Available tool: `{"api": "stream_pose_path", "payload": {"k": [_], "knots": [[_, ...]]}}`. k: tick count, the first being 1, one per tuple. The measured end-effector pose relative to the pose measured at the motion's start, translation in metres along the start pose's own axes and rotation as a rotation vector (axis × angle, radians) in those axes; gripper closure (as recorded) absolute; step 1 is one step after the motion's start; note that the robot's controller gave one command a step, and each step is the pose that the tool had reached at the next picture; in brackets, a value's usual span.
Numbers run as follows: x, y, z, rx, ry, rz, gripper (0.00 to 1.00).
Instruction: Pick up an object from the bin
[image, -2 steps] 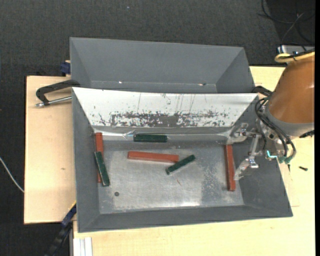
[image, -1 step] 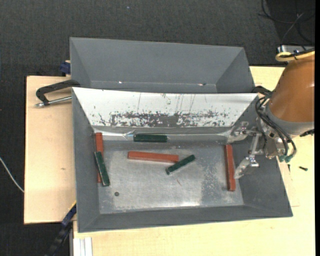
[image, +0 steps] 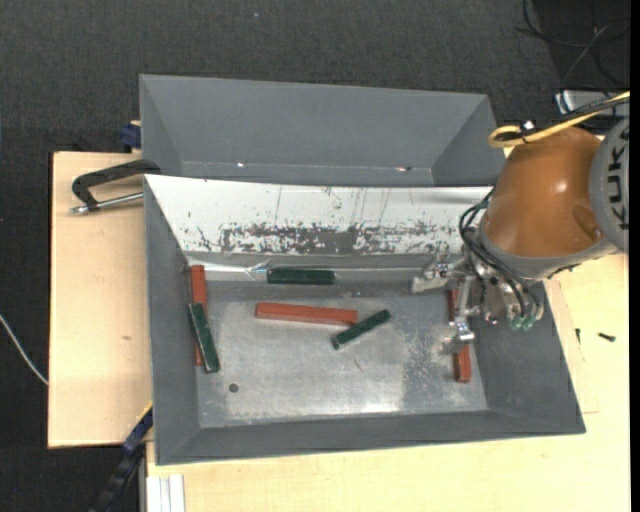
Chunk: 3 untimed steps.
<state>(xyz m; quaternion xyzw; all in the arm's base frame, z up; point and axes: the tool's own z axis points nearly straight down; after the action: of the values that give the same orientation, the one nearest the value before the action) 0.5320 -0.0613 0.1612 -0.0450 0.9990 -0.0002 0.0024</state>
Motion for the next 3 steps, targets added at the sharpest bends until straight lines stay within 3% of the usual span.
{"api": "stream_pose_path", "payload": {"k": [1,2,3], "knots": [[-0.019,0.079,0.016,-0.001,0.0,-0.186,0.0],[-0.018,0.088,0.035,-0.005,0.003,-0.168,0.0],[-0.018,0.063,0.086,-0.001,-0.002,-0.247,0.0]]}}
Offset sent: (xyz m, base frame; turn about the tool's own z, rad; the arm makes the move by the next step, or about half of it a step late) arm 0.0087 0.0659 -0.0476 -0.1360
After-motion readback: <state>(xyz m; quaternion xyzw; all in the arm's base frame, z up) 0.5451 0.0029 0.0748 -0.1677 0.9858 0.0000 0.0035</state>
